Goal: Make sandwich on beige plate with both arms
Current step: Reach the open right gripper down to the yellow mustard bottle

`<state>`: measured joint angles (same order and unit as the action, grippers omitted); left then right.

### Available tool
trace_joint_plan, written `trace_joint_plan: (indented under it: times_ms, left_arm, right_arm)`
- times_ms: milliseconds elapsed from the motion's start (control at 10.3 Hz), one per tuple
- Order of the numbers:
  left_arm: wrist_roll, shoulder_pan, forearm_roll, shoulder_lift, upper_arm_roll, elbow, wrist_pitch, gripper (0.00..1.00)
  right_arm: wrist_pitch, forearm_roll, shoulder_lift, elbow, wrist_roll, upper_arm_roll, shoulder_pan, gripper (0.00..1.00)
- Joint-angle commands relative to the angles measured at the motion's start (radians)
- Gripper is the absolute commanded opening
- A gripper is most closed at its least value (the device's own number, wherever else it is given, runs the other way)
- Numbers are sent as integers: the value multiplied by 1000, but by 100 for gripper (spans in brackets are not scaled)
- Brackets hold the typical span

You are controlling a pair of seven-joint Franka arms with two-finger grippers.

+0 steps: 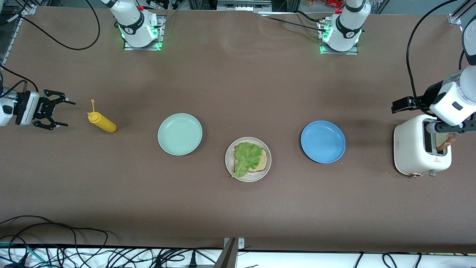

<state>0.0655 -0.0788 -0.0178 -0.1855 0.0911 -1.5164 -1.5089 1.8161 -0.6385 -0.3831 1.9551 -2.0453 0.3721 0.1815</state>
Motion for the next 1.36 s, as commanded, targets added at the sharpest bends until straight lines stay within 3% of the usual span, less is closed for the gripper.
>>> trace_joint_plan:
  times_ms: [0,583,1262]
  left_arm:
    - [-18,4,19,-2,-5,-2,-10,100]
    - [-18,5,19,-3,-5,-2,-14,100]
    - [-18,5,19,-3,-5,-4,-14,100]
  right_arm:
    - [-32,-102,-40,19,-149,-4,26,100]
    - [-61,-292,-170,16,-369,-12,21,100]
    - [-95,-440,-238,21,-400,-42,3,100]
